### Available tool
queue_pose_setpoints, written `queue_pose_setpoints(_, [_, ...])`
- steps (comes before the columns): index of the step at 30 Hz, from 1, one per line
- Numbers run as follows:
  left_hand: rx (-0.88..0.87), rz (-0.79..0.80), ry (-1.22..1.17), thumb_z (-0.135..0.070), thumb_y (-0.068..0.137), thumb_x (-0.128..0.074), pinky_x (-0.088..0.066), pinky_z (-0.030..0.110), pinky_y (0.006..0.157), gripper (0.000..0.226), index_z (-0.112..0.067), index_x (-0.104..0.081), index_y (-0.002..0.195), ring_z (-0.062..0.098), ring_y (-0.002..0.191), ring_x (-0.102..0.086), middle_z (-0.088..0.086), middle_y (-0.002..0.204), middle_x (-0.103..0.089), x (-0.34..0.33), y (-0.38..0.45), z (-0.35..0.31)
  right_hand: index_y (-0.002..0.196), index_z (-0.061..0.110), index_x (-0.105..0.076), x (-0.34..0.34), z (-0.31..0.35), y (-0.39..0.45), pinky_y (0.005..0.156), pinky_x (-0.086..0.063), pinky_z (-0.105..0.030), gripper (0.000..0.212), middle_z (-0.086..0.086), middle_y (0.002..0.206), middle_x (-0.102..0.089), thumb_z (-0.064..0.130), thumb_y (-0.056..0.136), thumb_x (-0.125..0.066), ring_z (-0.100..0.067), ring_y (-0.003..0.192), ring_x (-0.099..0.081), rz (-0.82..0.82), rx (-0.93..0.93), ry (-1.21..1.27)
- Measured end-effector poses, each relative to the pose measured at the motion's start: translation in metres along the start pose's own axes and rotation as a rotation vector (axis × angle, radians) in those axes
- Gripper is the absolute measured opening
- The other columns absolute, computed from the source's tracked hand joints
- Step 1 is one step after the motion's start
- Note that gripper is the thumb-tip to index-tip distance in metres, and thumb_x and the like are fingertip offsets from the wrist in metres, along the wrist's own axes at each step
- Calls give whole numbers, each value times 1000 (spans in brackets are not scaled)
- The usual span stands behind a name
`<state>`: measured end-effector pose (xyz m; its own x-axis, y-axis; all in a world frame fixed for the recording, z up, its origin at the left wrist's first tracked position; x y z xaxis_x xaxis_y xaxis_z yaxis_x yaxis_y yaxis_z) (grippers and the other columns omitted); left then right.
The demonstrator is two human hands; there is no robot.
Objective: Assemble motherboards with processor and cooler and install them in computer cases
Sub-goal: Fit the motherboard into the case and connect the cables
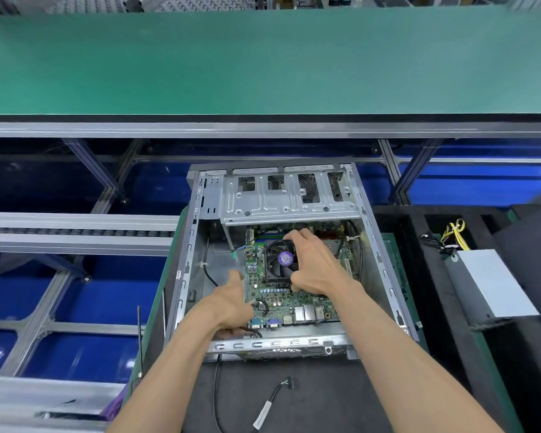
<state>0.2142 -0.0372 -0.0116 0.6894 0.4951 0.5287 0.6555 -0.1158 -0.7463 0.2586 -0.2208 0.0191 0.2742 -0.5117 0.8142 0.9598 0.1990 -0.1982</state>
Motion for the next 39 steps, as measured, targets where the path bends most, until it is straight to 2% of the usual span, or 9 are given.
queue_pose_setpoints(10, [-75,-77,-170,-28,80,-54,-48,25,50,34,-24,-43,111,14,54,-63,7,79,-72,9,-1,-10,132,14,-42,-5,-1,-4,81,-49,-41,84,-6,119,-47,10,57,-78,-28,107,-49,61,10,-101])
queue_pose_setpoints(13, [-111,-289,-74,-30,91,-50,-48,28,65,11,-22,-58,93,18,75,-67,1,82,-70,23,-4,-15,132,14,-41,-6,-3,-6,86,-51,-44,86,-6,119,-47,13,56,-82,-29,108,-51,83,-1,-113])
queue_pose_setpoints(15, [-107,-509,-77,-26,96,-49,-42,27,63,19,-17,-62,85,17,76,-62,1,79,-67,39,-7,-11,133,14,-40,-7,-4,-7,85,-52,-45,90,-6,121,-47,14,55,-85,-29,107,-51,107,-9,-117])
queue_pose_setpoints(18, [-104,-626,-158,-19,97,-48,-40,28,71,14,-18,-61,101,14,81,-58,-1,91,-63,51,-5,-7,133,14,-39,-9,-2,-7,84,-52,-44,92,-7,123,-46,14,55,-88,-29,108,-51,134,0,-132])
queue_pose_setpoints(23, [-111,-563,-276,-11,92,-47,-38,17,63,35,-24,-53,125,0,79,-53,-4,110,-58,55,15,-7,136,12,-37,-14,-2,-6,80,-49,-39,92,-8,126,-45,9,59,-87,-28,110,-49,150,8,-149])
queue_pose_setpoints(26, [-50,-482,-740,-7,89,-56,-46,34,97,39,-16,-59,127,19,107,-59,2,117,-61,55,30,-3,136,13,-34,-19,-4,-6,78,-49,-38,84,-9,125,-40,4,65,-79,-31,117,-45,168,8,-167])
queue_pose_setpoints(31, [-171,-208,-1468,-3,93,-56,-46,33,101,10,-5,-62,100,27,113,-63,16,112,-68,51,42,-31,143,15,-27,-25,-4,-5,81,-52,-43,88,-11,132,-32,3,68,-72,-40,130,-35,234,4,-203])
queue_pose_setpoints(35, [-323,8,-1744,1,83,-56,-46,39,108,11,-6,-60,92,29,114,-63,11,105,-69,51,46,-51,150,17,-21,-26,-2,-5,93,-50,-56,104,-8,147,-22,18,69,-85,-41,142,-20,267,0,-249])
queue_pose_setpoints(39, [-420,113,-1872,-10,80,-68,-49,40,105,25,-8,-58,104,29,113,-68,12,120,-69,59,48,-66,154,15,-18,-25,-3,-3,101,-45,-57,113,-10,153,-25,25,69,-90,-39,145,-25,254,4,-242])
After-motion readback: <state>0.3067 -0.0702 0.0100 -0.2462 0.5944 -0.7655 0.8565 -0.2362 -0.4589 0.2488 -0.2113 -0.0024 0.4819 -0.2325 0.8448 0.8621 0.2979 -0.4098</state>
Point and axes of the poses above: each hand's wrist, its own y-axis towards the middle knuckle, its own x-axis out of the back of the hand, z = x × y, the point moved 6 cm from there along y, towards the middle knuckle
